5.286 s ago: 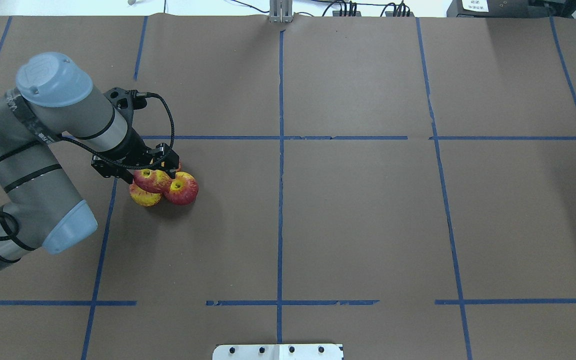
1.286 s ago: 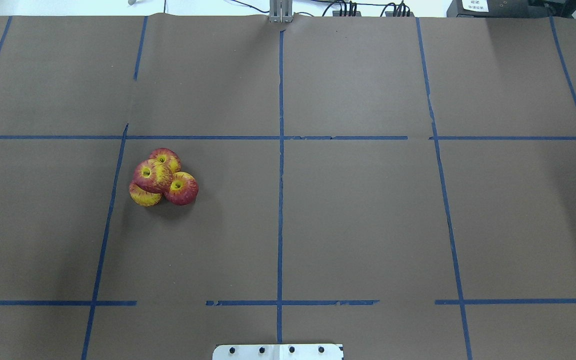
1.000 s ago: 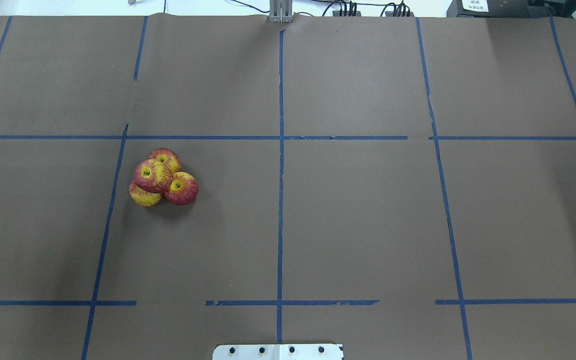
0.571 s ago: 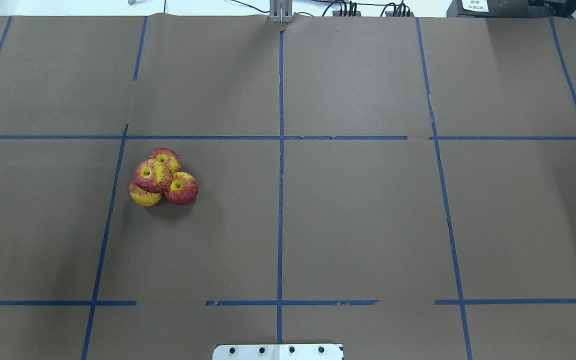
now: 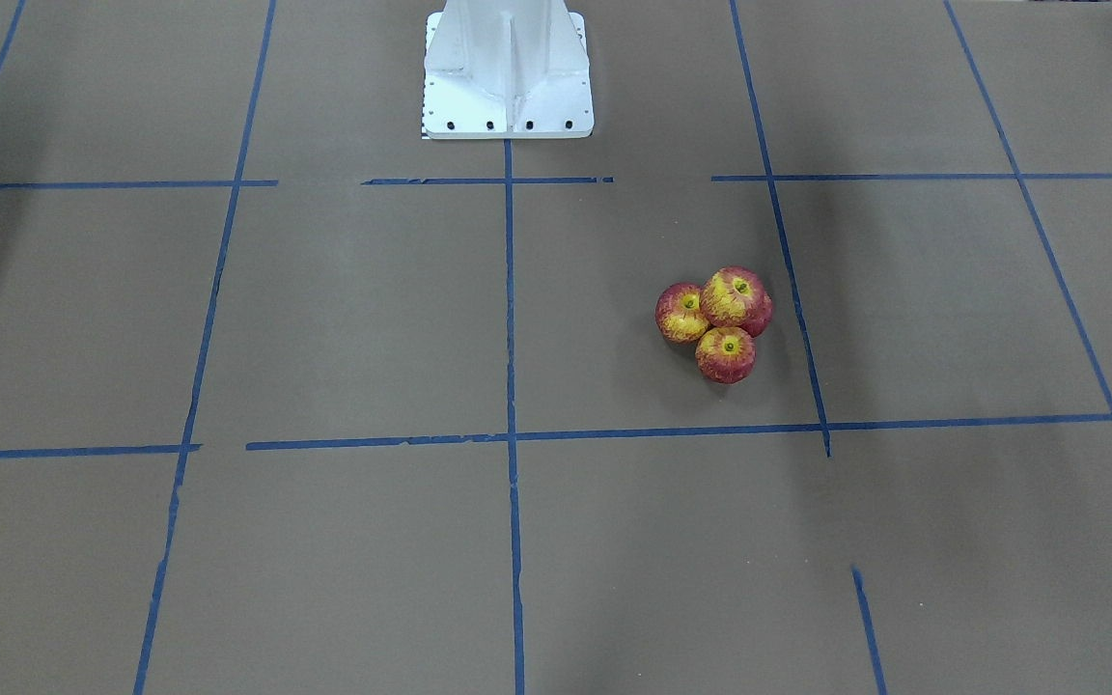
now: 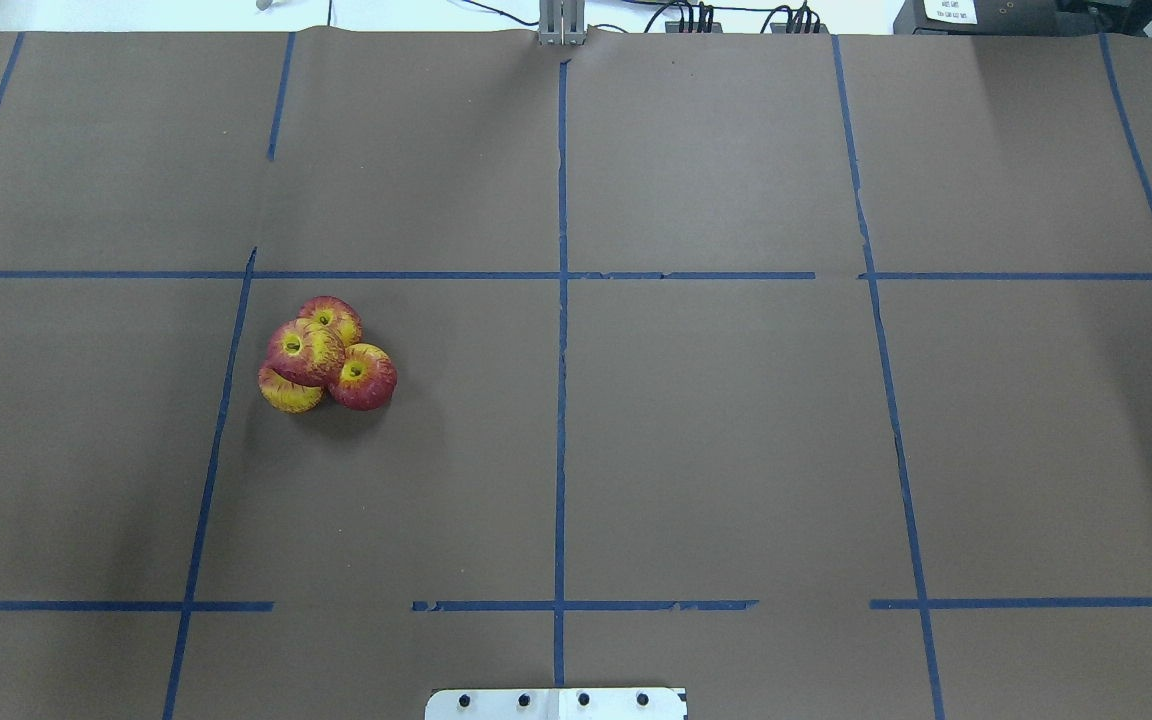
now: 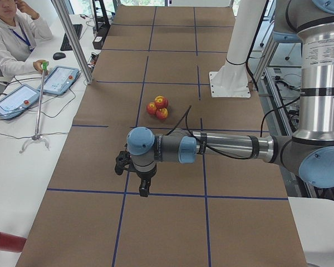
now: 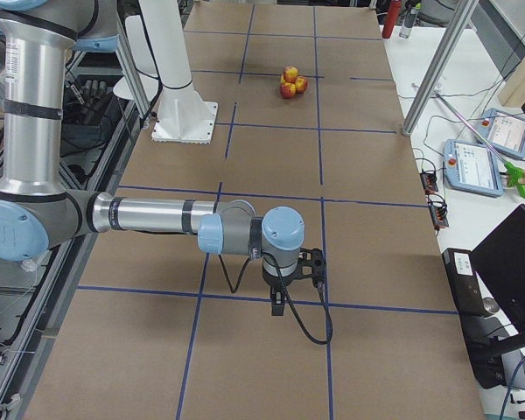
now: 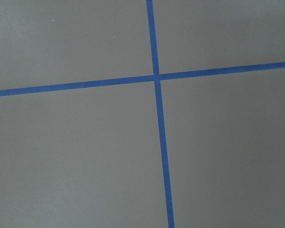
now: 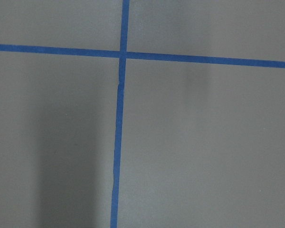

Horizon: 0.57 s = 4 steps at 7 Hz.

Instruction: Stack apples

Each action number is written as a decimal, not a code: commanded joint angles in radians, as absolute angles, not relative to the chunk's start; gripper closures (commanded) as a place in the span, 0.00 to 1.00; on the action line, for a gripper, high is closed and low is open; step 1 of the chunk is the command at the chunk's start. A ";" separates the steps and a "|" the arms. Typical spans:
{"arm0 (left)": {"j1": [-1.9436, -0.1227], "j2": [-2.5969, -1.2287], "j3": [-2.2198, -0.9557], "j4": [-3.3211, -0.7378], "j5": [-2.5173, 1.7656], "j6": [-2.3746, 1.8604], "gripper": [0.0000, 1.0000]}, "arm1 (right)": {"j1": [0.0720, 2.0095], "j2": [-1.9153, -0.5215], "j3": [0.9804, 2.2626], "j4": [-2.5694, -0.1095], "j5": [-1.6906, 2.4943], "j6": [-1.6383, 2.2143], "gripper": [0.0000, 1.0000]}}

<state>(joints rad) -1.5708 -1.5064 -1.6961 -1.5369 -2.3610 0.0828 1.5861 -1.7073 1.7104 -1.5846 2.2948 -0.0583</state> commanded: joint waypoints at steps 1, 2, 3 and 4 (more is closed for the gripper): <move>-1.571 -1.511 -1.680 -1.536 -2.361 0.084 0.00 | 1.586 -1.707 1.710 -1.585 2.295 -0.058 0.00; -1.569 -1.511 -1.677 -1.532 -2.361 0.086 0.00 | 1.586 -1.707 1.710 -1.585 2.295 -0.058 0.00; -1.571 -1.509 -1.675 -1.532 -2.361 0.086 0.00 | 1.586 -1.707 1.710 -1.585 2.295 -0.058 0.00; -1.571 -1.511 -1.668 -1.532 -2.361 0.086 0.00 | 1.586 -1.707 1.710 -1.585 2.295 -0.058 0.00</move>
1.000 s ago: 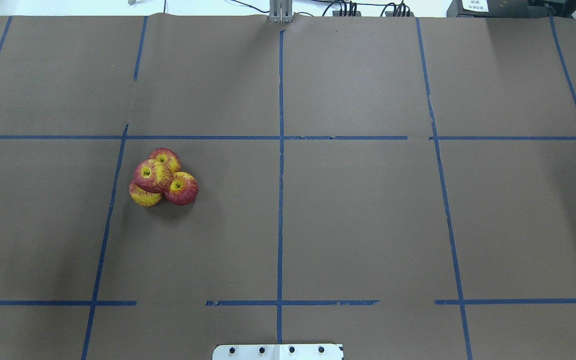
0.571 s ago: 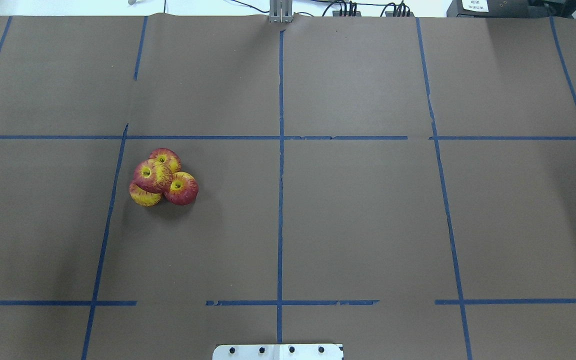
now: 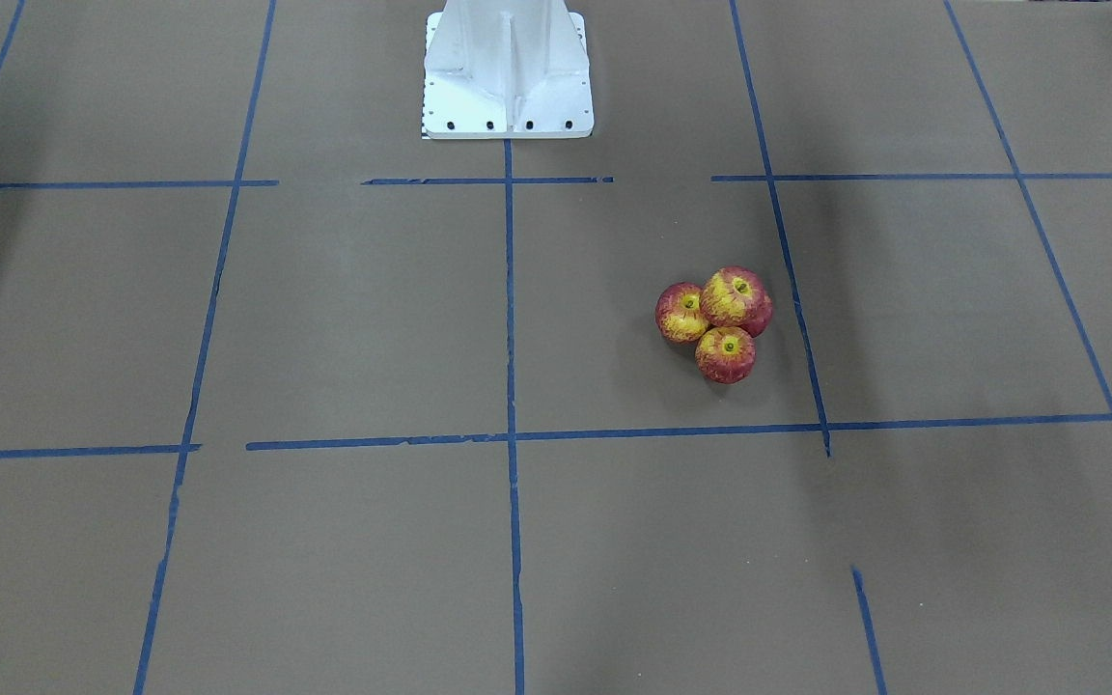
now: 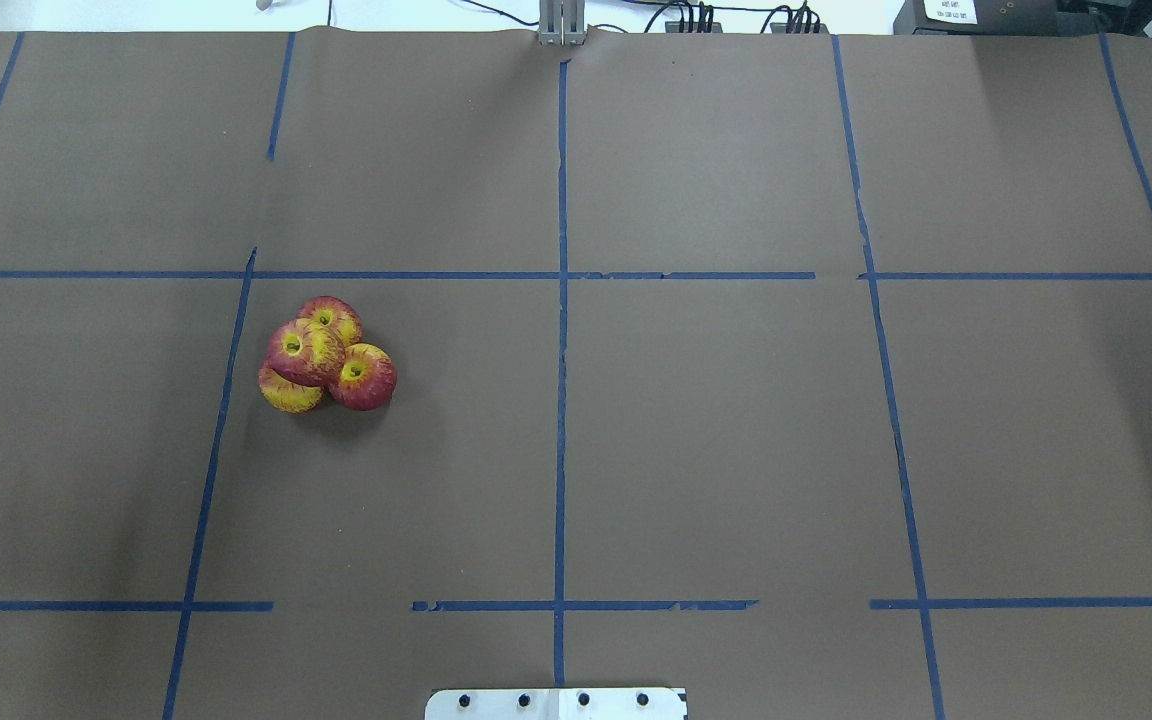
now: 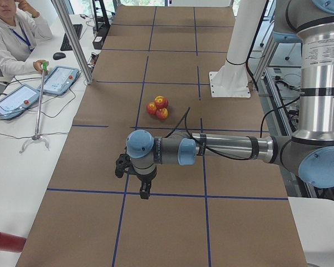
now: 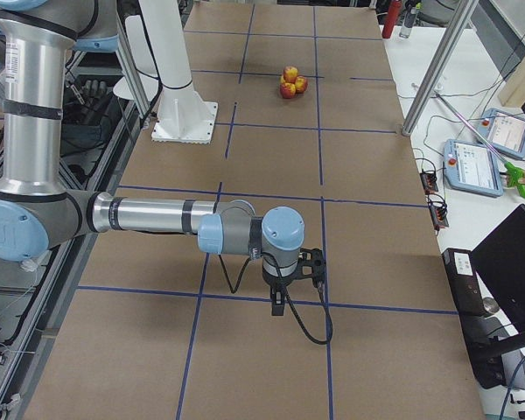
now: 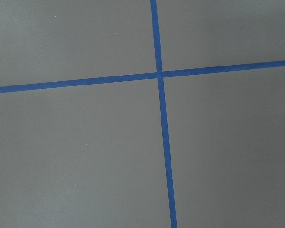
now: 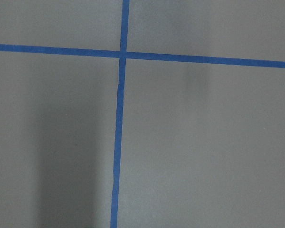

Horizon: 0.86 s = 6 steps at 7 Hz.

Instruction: Stack apples

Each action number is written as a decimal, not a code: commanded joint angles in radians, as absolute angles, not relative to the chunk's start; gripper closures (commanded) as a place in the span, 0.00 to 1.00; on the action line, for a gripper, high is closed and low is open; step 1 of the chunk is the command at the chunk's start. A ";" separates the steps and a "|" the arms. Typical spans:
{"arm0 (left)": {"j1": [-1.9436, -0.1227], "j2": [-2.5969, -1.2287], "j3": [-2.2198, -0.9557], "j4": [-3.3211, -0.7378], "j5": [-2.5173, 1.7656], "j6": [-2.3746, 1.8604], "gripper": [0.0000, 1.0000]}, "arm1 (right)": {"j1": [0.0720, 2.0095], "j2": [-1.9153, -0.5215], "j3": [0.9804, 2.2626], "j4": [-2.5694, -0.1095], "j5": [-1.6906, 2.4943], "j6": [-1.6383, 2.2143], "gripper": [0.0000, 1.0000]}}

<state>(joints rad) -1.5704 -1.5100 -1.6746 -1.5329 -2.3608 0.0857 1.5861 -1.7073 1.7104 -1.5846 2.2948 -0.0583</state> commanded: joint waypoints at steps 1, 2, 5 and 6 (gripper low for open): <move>-1.572 -1.511 -1.666 -1.531 -2.364 0.086 0.00 | 1.586 -1.707 1.710 -1.585 2.295 -0.058 0.00; -1.572 -1.509 -1.666 -1.532 -2.365 0.084 0.00 | 1.586 -1.707 1.710 -1.585 2.295 -0.058 0.00; -1.572 -1.512 -1.667 -1.539 -2.365 0.077 0.00 | 1.586 -1.707 1.710 -1.585 2.295 -0.058 0.00; -1.571 -1.514 -1.666 -1.539 -2.364 0.078 0.00 | 1.586 -1.707 1.710 -1.585 2.295 -0.058 0.00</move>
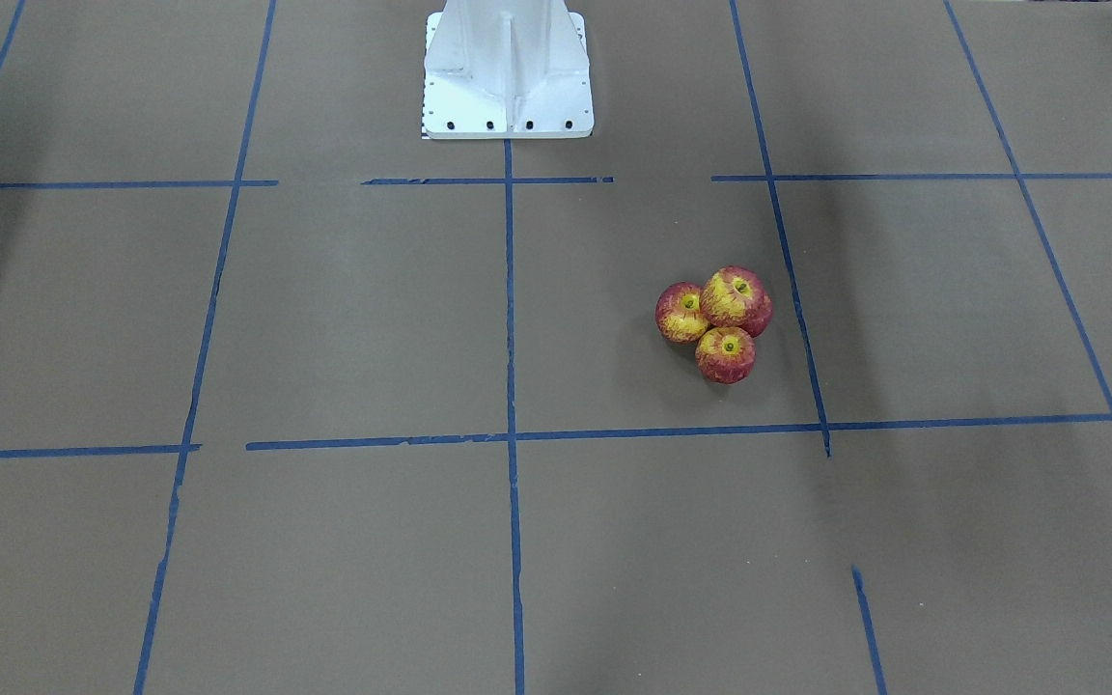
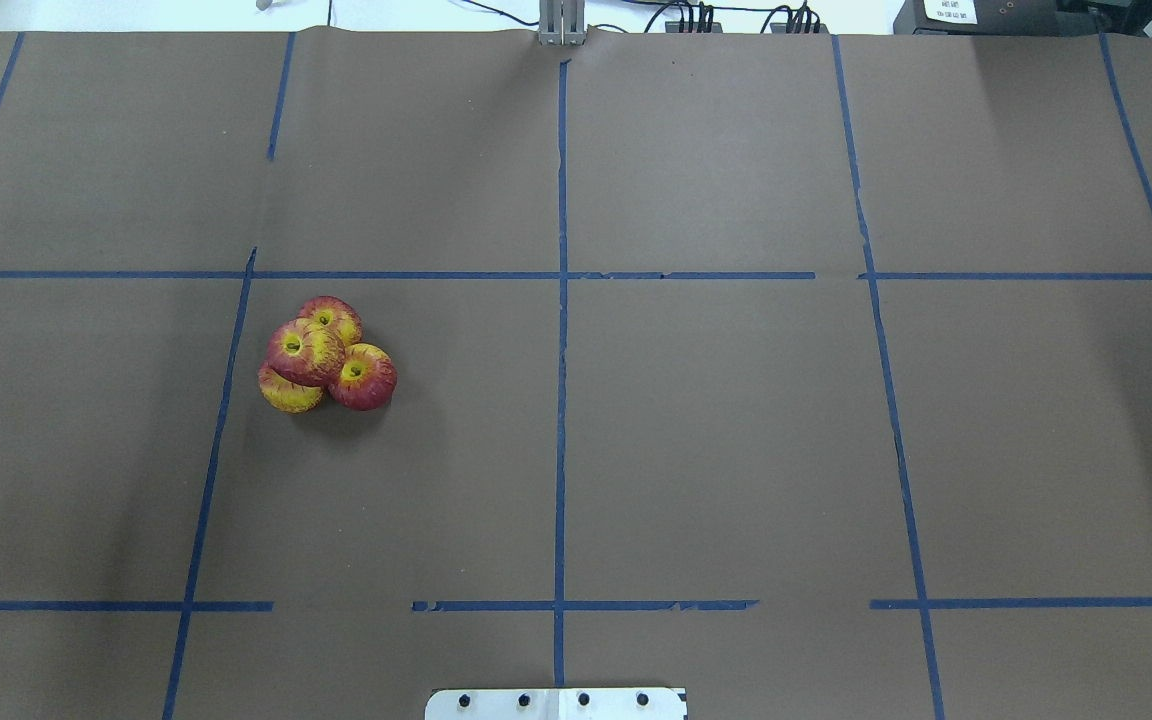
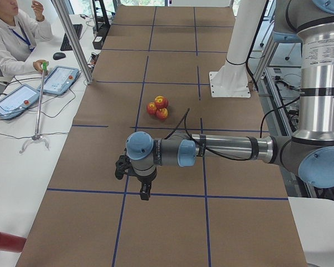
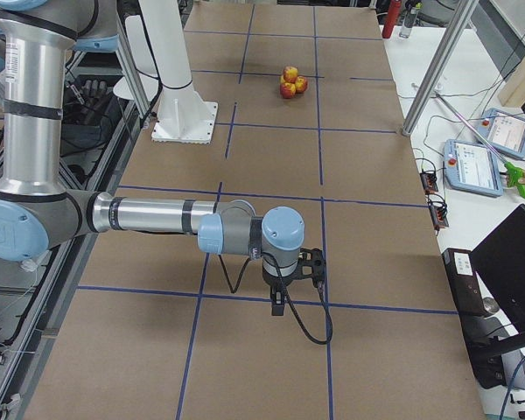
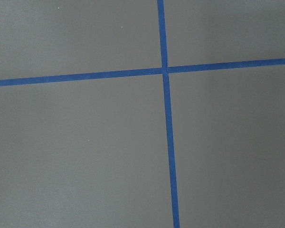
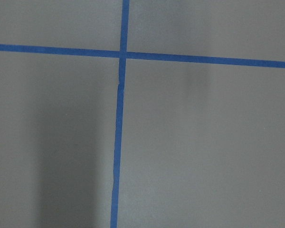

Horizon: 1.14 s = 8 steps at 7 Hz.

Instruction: Stack apples

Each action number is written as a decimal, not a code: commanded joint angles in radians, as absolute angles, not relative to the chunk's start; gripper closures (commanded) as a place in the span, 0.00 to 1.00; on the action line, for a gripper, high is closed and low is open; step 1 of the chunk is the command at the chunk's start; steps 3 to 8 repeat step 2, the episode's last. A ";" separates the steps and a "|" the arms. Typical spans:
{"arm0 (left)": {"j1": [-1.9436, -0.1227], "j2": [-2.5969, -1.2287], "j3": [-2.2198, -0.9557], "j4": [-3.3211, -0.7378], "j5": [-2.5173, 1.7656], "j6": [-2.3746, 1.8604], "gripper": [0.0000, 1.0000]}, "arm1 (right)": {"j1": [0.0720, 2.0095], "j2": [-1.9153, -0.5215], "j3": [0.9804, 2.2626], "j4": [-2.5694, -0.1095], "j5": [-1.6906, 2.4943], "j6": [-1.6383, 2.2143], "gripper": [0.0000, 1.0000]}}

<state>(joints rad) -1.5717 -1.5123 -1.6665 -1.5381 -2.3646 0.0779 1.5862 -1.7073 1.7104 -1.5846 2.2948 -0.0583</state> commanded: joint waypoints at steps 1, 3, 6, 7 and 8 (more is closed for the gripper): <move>-1.572 -1.517 -1.666 -1.539 -2.364 0.078 0.00 | 1.586 -1.707 1.710 -1.585 2.295 -0.058 0.00; -1.572 -1.519 -1.666 -1.539 -2.362 0.078 0.00 | 1.586 -1.707 1.710 -1.585 2.295 -0.058 0.00; -1.572 -1.519 -1.666 -1.539 -2.362 0.078 0.00 | 1.586 -1.707 1.710 -1.585 2.295 -0.058 0.00; -1.572 -1.519 -1.666 -1.539 -2.362 0.078 0.00 | 1.586 -1.707 1.710 -1.585 2.295 -0.058 0.00; -1.572 -1.519 -1.666 -1.539 -2.362 0.078 0.00 | 1.586 -1.707 1.710 -1.585 2.295 -0.058 0.00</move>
